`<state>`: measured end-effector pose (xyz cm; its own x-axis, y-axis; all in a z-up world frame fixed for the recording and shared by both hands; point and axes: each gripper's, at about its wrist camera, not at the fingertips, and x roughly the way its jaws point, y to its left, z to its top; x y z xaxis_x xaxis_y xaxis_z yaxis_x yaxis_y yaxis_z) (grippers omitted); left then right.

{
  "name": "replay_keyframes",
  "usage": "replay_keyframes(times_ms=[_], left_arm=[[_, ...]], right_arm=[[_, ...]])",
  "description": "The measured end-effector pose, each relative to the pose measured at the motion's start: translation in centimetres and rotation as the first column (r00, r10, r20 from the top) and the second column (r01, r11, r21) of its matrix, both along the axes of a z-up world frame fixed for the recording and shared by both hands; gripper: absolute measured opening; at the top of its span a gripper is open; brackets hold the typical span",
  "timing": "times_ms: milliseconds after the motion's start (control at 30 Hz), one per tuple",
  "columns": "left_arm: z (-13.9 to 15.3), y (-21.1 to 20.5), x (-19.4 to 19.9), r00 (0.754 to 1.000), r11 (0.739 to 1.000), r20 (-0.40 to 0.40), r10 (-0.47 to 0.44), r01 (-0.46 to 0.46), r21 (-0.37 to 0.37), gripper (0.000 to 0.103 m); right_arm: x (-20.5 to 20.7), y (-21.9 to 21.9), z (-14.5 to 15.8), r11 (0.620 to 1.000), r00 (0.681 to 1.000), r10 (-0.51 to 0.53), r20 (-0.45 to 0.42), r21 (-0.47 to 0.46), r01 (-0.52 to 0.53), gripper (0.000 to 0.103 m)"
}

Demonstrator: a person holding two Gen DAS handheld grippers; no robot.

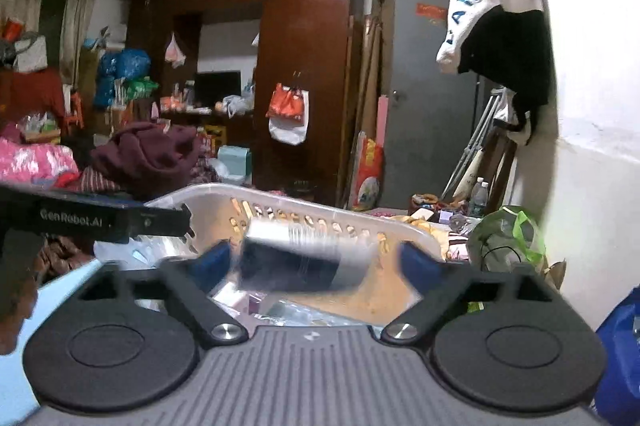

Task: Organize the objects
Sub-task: 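Lower both items into the white basket and open both tools, then grasp the bagged black item with left tool while right tool grasps Hola box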

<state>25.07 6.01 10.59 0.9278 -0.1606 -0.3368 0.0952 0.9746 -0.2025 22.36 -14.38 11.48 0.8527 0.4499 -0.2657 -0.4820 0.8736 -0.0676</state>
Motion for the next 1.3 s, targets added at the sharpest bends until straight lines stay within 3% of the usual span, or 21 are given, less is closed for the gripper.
replay_keyframes(times_ms=[100, 167, 233, 367, 467, 567, 667, 733, 833, 900, 967, 1000, 1067, 1100, 1133, 1300], left_arm=[[0.1, 0.7, -2.5, 0.999, 0.999, 0.041, -0.009, 0.011, -0.031, 0.077], [-0.5, 0.8, -5.4, 0.997, 0.999, 0.068, -0.024, 0.027, -0.045, 0.083], [-1.7, 0.4, -8.8, 0.994, 0.998, 0.093, -0.055, 0.058, -0.028, 0.084], [-5.7, -1.1, -15.6, 0.982, 0.990, 0.126, -0.141, 0.141, 0.009, 0.084], [-8.0, -1.7, -18.5, 0.980, 0.986, 0.111, -0.167, 0.168, 0.001, 0.084], [-9.2, -2.4, -20.8, 0.977, 0.982, 0.106, -0.187, 0.188, 0.000, 0.084], [-9.9, -4.7, -21.8, 0.961, 0.966, 0.096, -0.259, 0.256, 0.042, 0.084], [-10.5, -6.4, -21.7, 0.952, 0.955, 0.084, -0.294, 0.289, 0.067, 0.084], [-11.7, -8.8, -20.5, 0.949, 0.947, 0.031, -0.313, 0.309, 0.092, 0.084], [-12.2, -9.4, -19.6, 0.961, 0.957, 0.018, -0.277, 0.274, 0.098, 0.084], [-12.4, -9.2, -19.0, 0.968, 0.966, 0.016, -0.249, 0.247, 0.082, 0.082], [-12.4, -9.0, -18.9, 0.969, 0.967, 0.015, -0.245, 0.243, 0.075, 0.079], [-12.4, -8.6, -18.7, 0.969, 0.967, 0.014, -0.248, 0.246, 0.064, 0.055], [-12.4, -8.5, -18.8, 0.969, 0.968, 0.019, -0.246, 0.245, 0.061, 0.055], [-12.4, -8.2, -18.9, 0.971, 0.970, 0.030, -0.238, 0.236, 0.060, 0.048], [-12.5, -7.5, -20.0, 0.970, 0.971, 0.073, -0.231, 0.226, 0.075, 0.046]], right_arm=[[-3.1, -2.7, -0.2, 0.993, 0.999, 0.047, 0.012, 0.108, -0.048, 0.103], [-4.9, -4.4, -1.2, 0.988, 0.999, 0.031, -0.014, 0.151, -0.029, 0.103], [-6.8, -6.0, -3.0, 0.985, 0.998, 0.019, -0.057, 0.173, -0.009, 0.103], [-11.5, -9.4, -7.9, 0.960, 0.987, 0.128, -0.098, 0.262, -0.098, 0.103], [-12.8, -9.5, -9.6, 0.958, 0.984, 0.131, -0.118, 0.270, -0.095, 0.102], [-12.2, -8.3, -9.9, 0.965, 0.981, 0.146, -0.129, 0.235, -0.113, 0.088], [-11.2, -7.8, -10.2, 0.961, 0.973, 0.170, -0.153, 0.246, -0.129, 0.074], [-11.2, -8.0, -10.7, 0.952, 0.965, 0.199, -0.171, 0.266, -0.149, 0.053], [-12.1, -7.8, -11.3, 0.955, 0.961, 0.213, -0.178, 0.247, -0.166, 0.050], [-12.6, -7.5, -11.3, 0.956, 0.961, 0.217, -0.174, 0.238, -0.173, 0.043], [-12.8, -7.6, -11.3, 0.956, 0.963, 0.215, -0.165, 0.235, -0.174, 0.043], [-13.0, -7.6, -11.3, 0.958, 0.965, 0.210, -0.157, 0.233, -0.170, 0.043], [-13.3, -7.7, -11.2, 0.959, 0.969, 0.203, -0.144, 0.228, -0.167, 0.042], [-13.4, -7.6, -11.2, 0.960, 0.969, 0.203, -0.140, 0.224, -0.168, 0.042], [-13.4, -7.6, -11.2, 0.961, 0.970, 0.202, -0.136, 0.220, -0.169, 0.042], [-13.9, -8.2, -11.3, 0.960, 0.973, 0.194, -0.124, 0.229, -0.162, 0.042]])
